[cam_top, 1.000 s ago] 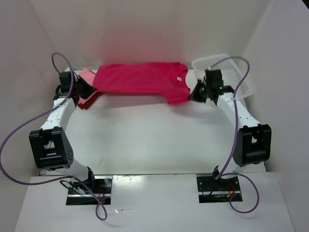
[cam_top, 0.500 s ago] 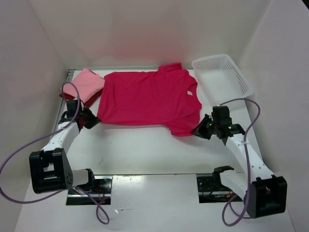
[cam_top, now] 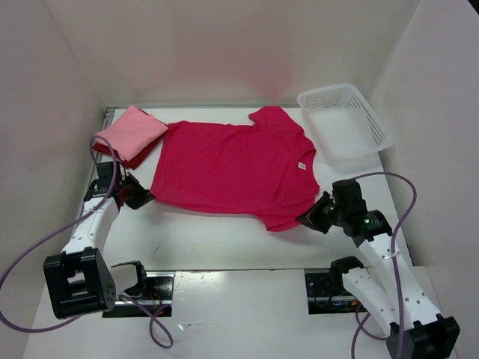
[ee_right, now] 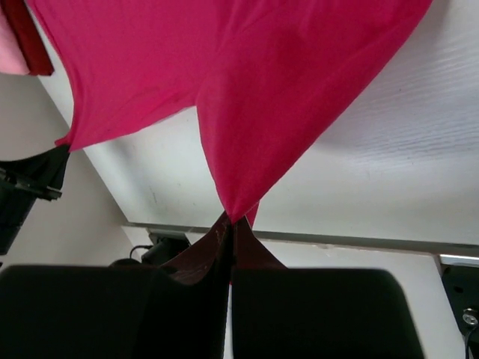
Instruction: Fold and stack the t-shirts
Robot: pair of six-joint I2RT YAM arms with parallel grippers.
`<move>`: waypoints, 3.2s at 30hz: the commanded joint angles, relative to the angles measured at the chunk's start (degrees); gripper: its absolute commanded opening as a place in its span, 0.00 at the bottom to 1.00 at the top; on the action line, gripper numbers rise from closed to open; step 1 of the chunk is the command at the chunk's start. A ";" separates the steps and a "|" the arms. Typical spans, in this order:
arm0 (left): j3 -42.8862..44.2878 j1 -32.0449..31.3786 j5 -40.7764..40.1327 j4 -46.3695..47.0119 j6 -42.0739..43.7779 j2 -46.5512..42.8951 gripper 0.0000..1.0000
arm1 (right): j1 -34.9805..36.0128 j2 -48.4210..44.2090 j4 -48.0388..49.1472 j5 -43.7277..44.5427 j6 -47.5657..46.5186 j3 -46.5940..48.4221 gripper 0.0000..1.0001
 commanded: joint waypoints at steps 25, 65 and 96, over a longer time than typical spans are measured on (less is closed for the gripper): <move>20.00 -3.74 -4.86 12.74 -0.76 32.00 0.03 | -7.12 51.37 24.94 12.10 -17.09 31.74 0.00; 4.53 -2.60 -4.60 23.36 -8.40 27.16 0.35 | -6.16 34.71 30.30 8.32 -16.75 12.88 0.12; -0.31 6.36 -1.35 18.36 -2.96 23.30 0.12 | -8.44 30.92 33.38 10.87 -9.97 3.45 0.40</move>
